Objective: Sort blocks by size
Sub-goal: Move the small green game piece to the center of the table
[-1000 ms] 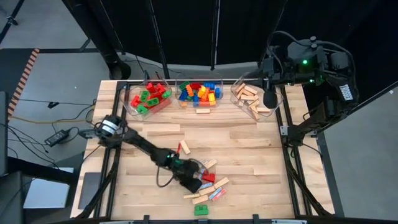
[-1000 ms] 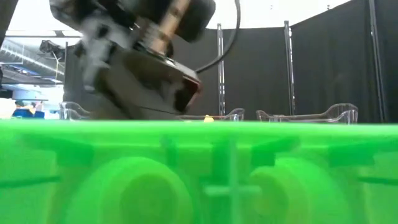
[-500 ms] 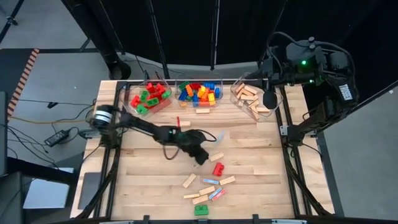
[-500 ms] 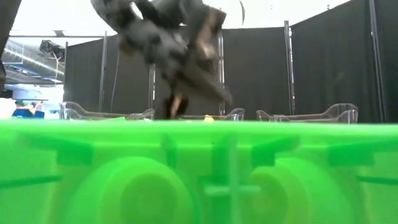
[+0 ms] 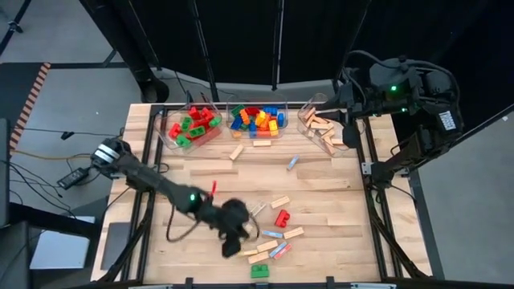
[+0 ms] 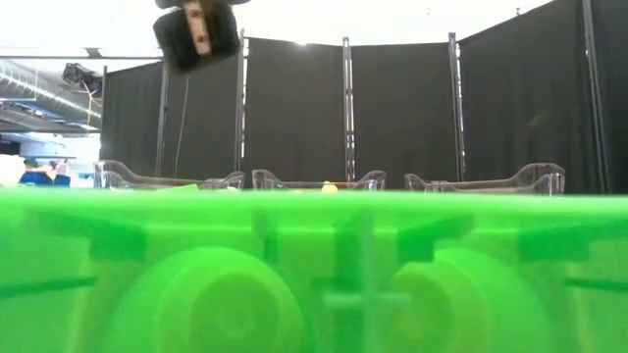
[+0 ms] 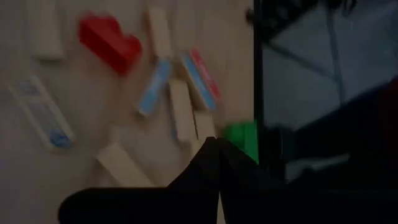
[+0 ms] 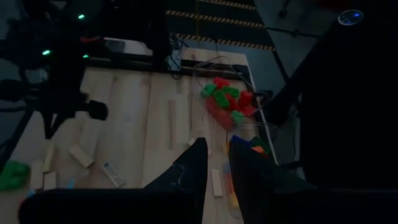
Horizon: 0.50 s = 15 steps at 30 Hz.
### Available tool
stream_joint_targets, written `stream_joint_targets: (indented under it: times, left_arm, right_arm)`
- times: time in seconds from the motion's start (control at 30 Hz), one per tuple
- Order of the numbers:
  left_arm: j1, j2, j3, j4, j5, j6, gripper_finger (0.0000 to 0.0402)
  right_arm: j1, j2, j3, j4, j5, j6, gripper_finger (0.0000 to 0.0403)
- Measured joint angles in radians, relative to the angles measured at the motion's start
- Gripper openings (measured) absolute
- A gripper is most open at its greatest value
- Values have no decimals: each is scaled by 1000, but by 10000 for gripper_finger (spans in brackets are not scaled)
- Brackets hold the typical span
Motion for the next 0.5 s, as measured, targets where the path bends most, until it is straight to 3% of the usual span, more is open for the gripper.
stream_joint_targets:
  times: [0.3,0.5]
  left_arm:
    - [-76,248,201,38,102,152,0]
    - [-99,335,301,43,131,198,0]
  right_arm:
    - [0,0,0,1,0,0,82]
    - [0,0,0,-2,0,0,82]
